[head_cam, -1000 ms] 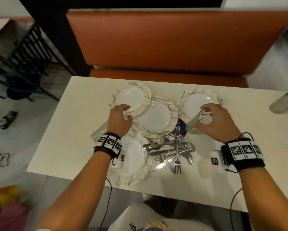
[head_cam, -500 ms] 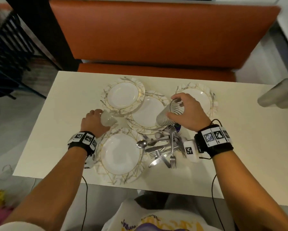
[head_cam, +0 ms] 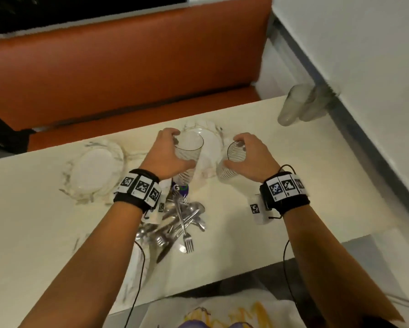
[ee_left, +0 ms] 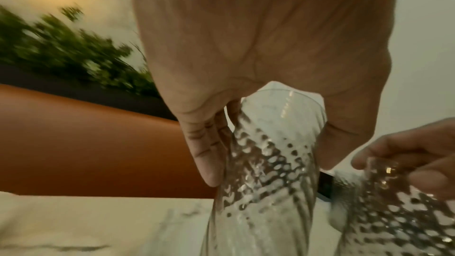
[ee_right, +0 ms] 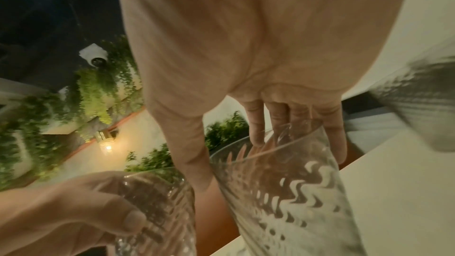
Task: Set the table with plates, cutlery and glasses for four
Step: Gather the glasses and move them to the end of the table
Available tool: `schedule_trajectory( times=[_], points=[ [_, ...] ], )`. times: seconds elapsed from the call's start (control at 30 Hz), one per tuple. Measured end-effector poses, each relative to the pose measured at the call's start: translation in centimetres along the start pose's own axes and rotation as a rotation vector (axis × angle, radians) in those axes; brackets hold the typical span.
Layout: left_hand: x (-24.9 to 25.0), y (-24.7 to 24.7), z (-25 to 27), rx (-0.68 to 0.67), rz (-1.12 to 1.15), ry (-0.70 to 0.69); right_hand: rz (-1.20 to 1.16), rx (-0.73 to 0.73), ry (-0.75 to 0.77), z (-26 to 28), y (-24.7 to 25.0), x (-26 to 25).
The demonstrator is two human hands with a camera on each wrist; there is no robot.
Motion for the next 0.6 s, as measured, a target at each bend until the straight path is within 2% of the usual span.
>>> schedule_trajectory(
  times=[0.27,0.43,0.6],
  points=[
    [12.2,-14.8,-9.8,-0.132,0.081,-0.079,0.084,0.163,-0.265,-0.6,11.4,14.4],
    [17.1,-20.1,-13.3,-0.135,0.068,-0.091,0.125,0.200,-0.361,-2.2,16.0,20.6],
    [20.1,-23.3,-15.5,-0.150,0.041,-0.091,0.057,0.277,-0.344,-3.4,19.4,23.6]
  ],
)
Point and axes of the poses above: each hand's wrist, its own z-axis away from the middle knuckle, its own y-axis out of the back of the hand, x = y × z, the point moved 10 cm from there along -z, towards the middle knuckle, and after that the axes turned 5 degrees about -x, right-handed, at the moved point
